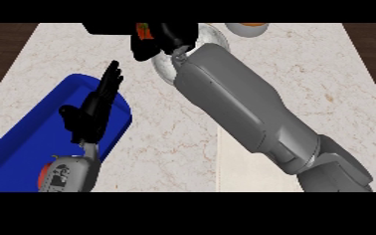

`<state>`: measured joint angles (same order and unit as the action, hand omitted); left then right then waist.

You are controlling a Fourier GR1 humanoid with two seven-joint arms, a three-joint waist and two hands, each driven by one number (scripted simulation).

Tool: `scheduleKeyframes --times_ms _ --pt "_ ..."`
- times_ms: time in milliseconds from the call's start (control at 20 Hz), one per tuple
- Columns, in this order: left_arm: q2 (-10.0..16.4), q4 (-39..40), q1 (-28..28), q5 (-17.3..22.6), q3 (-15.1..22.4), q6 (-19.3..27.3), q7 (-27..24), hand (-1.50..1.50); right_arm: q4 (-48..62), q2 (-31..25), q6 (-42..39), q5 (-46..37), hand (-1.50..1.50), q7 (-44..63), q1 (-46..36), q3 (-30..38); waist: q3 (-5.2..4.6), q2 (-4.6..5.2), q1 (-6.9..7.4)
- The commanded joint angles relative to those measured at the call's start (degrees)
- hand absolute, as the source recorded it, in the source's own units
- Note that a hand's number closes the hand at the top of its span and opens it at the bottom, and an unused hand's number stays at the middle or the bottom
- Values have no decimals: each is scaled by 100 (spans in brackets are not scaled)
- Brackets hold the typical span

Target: Pick the tomato from the placemat and place it in the bowl

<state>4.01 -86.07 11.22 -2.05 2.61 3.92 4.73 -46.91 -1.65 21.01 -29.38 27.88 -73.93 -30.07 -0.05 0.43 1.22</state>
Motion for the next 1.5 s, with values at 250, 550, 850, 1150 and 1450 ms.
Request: scheduleKeyframes --times_ms 250,550,850,1150,1450 --pt "-27 29 -131 -78 62 -40 -124 0 1928 -32 525 -100 150 -1590 107 673 2 29 48" --pt "56 -139 68 91 -15 -207 68 0 2681 -21 -53 520 150 -2154 112 1320 4 83 166" --pt "62 -477 -361 64 52 -184 138 0 2910 78 -647 907 -150 -3420 448 1672 9 45 175" --pt "-161 -424 -128 -171 187 98 217 0 2707 -31 -248 1369 -150 -4528 663 2309 11 28 79" --pt "-162 199 -44 -249 88 84 -233 0 2573 -226 -460 1908 -150 -4522 349 2989 5 10 -21"
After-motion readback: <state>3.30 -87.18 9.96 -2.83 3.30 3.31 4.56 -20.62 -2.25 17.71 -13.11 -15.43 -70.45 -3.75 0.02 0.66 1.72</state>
